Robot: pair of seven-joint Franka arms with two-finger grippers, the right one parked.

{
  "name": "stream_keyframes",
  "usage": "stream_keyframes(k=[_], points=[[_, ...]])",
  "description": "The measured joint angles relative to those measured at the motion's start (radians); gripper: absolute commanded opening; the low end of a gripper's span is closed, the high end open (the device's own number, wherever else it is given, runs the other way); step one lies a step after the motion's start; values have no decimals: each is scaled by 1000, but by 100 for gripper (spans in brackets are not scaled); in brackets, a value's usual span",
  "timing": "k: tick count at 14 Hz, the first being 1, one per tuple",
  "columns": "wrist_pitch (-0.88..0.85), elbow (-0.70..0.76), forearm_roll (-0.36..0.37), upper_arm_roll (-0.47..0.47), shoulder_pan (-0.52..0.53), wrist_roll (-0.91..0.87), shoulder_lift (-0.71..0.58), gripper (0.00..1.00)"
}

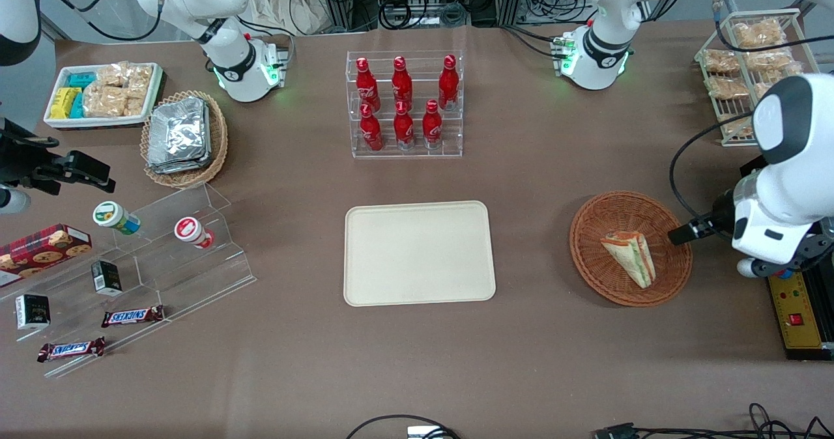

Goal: Place sandwich from basket to tray
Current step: 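Lower the open left gripper over the sandwich in the wicker basket, then close the left gripper on the sandwich and lift it from the basket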

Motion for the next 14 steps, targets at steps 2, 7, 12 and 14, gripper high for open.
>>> stream_keyframes(k=[2,7,12,14], points=[[102,-78,0,1,20,-21,14,100],[357,-299,-31,1,29,-38,24,100],[650,-514,-56,1,29,-46,29,98],[700,-548,-57,1,29,-49,43,80]])
